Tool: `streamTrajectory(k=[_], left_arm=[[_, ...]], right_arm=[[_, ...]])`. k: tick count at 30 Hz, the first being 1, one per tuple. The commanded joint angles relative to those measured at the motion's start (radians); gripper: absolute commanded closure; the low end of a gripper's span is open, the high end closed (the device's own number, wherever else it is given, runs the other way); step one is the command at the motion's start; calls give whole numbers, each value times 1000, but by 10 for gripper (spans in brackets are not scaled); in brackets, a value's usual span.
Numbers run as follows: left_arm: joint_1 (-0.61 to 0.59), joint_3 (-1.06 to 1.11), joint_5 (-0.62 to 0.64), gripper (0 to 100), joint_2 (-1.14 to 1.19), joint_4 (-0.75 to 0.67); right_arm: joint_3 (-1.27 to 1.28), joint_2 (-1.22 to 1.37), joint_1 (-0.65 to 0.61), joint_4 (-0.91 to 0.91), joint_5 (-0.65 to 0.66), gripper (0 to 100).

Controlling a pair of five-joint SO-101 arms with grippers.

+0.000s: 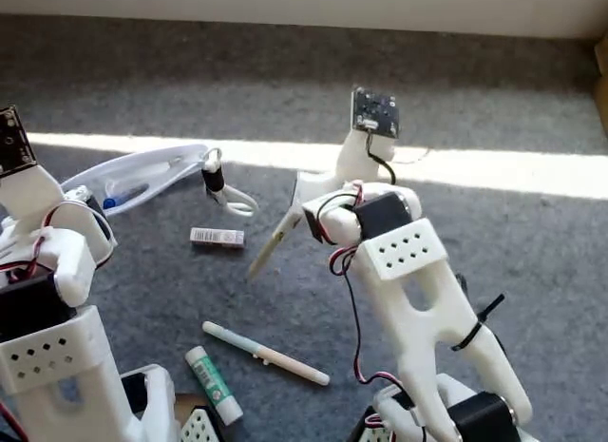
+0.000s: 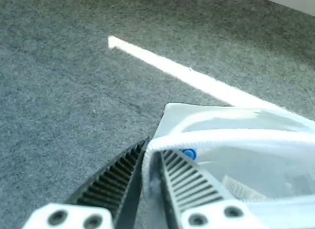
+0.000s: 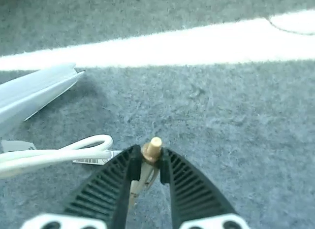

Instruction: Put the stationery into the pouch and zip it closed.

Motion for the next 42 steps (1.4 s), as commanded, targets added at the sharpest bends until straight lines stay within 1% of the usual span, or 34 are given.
streamTrajectory(k=[1, 6, 10, 13, 17, 22, 27, 31, 35, 39, 42], left_arm=[[-4, -8, 11, 993, 4, -17], [-4, -7, 11, 993, 4, -17], [-4, -7, 11, 993, 4, -17], [1, -7, 11, 993, 4, -17], [47, -7, 11, 993, 4, -17], [79, -8, 11, 993, 4, -23], [84, -10, 11, 993, 5, -37], [130, -8, 11, 993, 12, -46], [160, -10, 11, 993, 12, -46], [160, -8, 12, 993, 12, -60], [160, -8, 25, 993, 12, -60]], right_arm=[[-21, -41, 10, 4, 8, 995], [-24, 13, 47, 5, 9, 995], [-31, -10, 61, 5, 20, 995], [-33, -77, 59, 5, 112, 995], [-36, -191, 58, -2, 213, 995], [-36, -328, 16, -2, 302, 995], [-36, -450, -24, -2, 381, 995], [-36, -532, -76, -4, 430, 995], [-97, -570, -105, -2, 440, 995], [-208, -568, -108, -2, 440, 995], [-278, -567, -145, -4, 442, 995]])
